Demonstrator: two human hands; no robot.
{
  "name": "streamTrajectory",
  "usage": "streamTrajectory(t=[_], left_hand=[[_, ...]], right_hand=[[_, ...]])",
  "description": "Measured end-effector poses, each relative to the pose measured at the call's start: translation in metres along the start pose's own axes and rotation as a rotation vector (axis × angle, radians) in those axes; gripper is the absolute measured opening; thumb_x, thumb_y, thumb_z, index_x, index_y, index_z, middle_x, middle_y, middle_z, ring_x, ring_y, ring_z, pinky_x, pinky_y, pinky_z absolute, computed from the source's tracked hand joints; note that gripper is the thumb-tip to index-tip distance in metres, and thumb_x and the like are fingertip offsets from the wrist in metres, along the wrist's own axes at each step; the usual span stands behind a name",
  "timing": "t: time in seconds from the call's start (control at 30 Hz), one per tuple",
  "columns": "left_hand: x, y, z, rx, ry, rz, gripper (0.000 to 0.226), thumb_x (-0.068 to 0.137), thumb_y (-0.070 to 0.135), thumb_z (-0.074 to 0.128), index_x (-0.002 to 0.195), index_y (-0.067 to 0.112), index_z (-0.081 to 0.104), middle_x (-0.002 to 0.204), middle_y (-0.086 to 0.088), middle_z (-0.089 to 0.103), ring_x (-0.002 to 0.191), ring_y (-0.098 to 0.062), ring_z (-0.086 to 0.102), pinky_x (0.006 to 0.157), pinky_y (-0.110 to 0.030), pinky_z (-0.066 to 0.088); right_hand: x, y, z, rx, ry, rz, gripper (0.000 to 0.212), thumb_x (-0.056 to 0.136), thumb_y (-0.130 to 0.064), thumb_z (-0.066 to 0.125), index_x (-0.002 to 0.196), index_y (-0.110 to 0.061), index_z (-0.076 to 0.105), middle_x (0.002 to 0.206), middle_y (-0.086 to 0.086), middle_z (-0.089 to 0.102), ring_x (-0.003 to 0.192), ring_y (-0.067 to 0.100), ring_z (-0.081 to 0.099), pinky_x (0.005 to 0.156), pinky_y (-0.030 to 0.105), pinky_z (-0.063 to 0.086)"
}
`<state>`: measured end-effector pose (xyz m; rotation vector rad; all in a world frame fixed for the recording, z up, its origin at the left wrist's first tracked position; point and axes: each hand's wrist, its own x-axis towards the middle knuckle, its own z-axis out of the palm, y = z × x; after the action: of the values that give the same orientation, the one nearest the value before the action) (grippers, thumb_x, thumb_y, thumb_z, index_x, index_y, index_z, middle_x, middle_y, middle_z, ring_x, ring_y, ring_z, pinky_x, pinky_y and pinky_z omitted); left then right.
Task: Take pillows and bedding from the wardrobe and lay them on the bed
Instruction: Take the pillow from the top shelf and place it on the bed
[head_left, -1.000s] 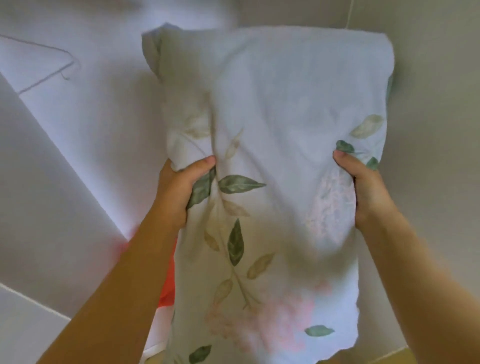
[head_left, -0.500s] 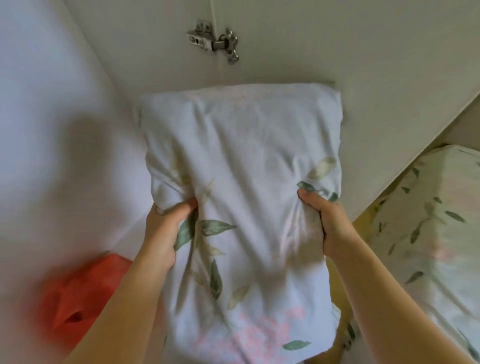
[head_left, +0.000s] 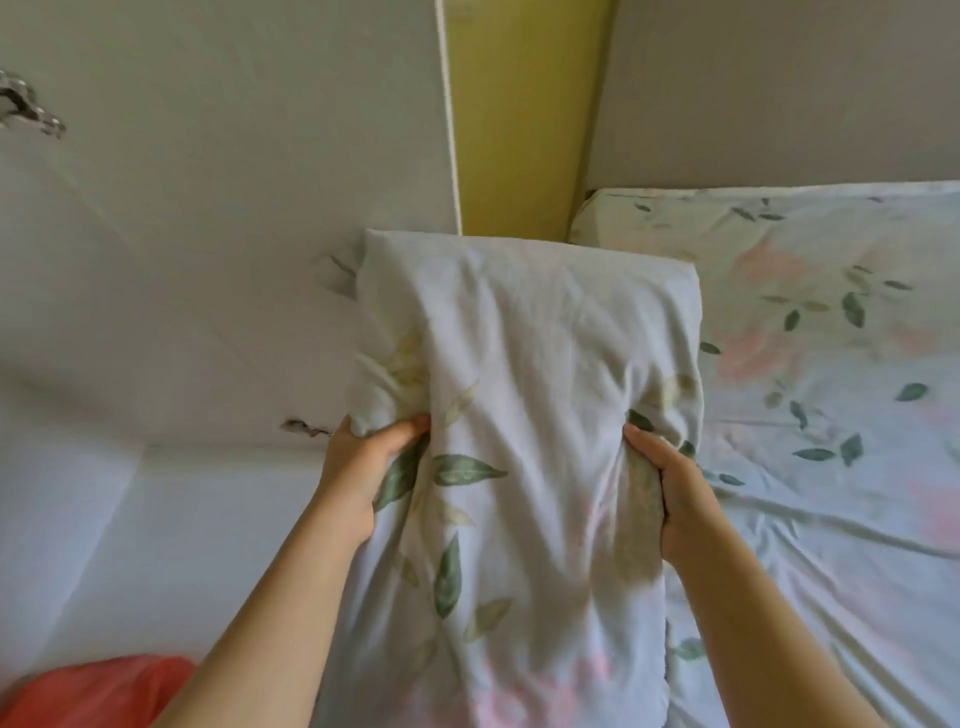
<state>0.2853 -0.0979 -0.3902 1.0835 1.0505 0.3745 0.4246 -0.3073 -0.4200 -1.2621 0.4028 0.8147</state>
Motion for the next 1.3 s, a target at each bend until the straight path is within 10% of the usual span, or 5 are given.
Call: streamTrajectory(t=[0.5,1.0,1.3], left_hand=[[-0.031,-0.011,0.251,0.228,-0.405,0.011,0.034,0.073,0.014,0.074,0.105,0.006,0.067,0.095,-0.012,0.072,0.085,-0.026,0.068,0.072,-0.033,0.055],[0.158,0.06,0.469,0.389,-0.668,-0.01,0.034,0.069,0.009,0.077,0.102,0.007,0.067,0.097,-0.013,0.072,0.091,-0.028,0.068,0.084,-0.039,0.055],[0.219,0.108,0.544,0.456,-0.79,-0.039,0.022,0.073,0.01,0.073,0.094,0.014,0.066,0.088,-0.004,0.071,0.082,-0.018,0.066,0.062,-0.024,0.05]], right_hand=[[-0.02,-0.088,-0.19,0.362,0.317,-0.205,0.033,0.08,-0.015,0.065,0.112,-0.006,0.064,0.062,0.003,0.072,0.049,0.018,0.069,0.053,0.028,0.054],[0.146,-0.223,-0.17,0.597,0.564,-0.226,0.034,0.081,-0.018,0.064,0.113,-0.008,0.064,0.08,0.01,0.07,0.07,0.028,0.066,0.065,0.035,0.052],[0.2,-0.282,-0.146,0.683,0.636,-0.182,0.04,0.077,-0.021,0.068,0.115,-0.008,0.065,0.101,0.014,0.07,0.085,0.031,0.067,0.082,0.043,0.054]])
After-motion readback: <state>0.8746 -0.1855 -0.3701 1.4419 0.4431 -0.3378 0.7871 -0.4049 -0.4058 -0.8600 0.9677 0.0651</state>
